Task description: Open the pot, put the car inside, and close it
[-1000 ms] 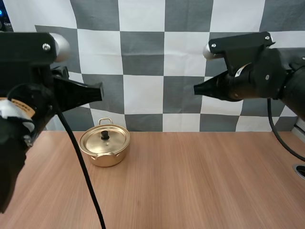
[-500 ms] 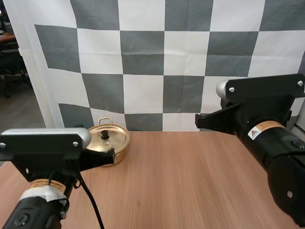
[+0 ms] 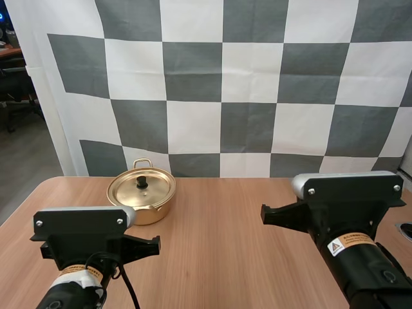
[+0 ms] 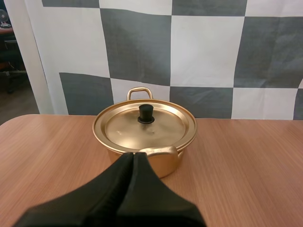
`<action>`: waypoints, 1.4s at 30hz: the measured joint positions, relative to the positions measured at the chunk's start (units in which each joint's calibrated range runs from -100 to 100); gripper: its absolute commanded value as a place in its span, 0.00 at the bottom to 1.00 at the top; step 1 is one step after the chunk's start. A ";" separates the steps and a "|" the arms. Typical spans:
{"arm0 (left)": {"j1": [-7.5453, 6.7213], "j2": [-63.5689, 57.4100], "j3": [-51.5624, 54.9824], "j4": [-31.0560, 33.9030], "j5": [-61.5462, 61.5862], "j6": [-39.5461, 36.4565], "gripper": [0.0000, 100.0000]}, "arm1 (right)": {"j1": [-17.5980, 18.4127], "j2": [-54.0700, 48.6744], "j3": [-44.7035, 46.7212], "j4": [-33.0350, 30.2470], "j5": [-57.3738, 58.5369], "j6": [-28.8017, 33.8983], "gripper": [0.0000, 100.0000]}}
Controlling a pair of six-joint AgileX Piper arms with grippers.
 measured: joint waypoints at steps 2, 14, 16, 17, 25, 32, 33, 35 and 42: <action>0.00 0.00 0.00 0.00 0.00 0.00 0.00 | 0.00 -2.56 1.72 0.00 0.00 0.00 0.00; 0.00 0.00 0.00 0.00 0.00 0.00 0.00 | 0.00 -8.69 5.77 0.00 7.18 0.00 0.00; 0.00 0.00 0.00 0.00 0.00 0.00 0.00 | 0.00 -8.69 5.77 -0.13 10.47 0.00 0.00; 0.00 0.00 0.00 0.00 0.00 0.00 0.00 | 0.00 -8.69 5.77 -0.13 12.25 0.00 0.00; 0.00 0.00 0.00 0.00 0.00 0.00 0.00 | 0.00 -8.69 5.77 -0.13 21.04 0.00 0.00; 0.00 0.00 0.00 0.00 0.00 0.00 0.00 | 0.00 -8.69 5.77 -0.13 21.04 0.00 0.00; 0.00 0.00 0.00 0.00 0.00 0.00 0.00 | 0.00 -8.69 5.77 -0.13 21.04 0.00 0.00; 0.00 0.00 0.00 0.00 0.00 0.00 0.00 | 0.00 -8.69 5.77 -0.13 21.04 0.00 0.00; 0.00 0.00 0.00 0.00 0.00 0.00 0.00 | 0.00 -8.69 5.77 -0.13 21.04 0.00 0.00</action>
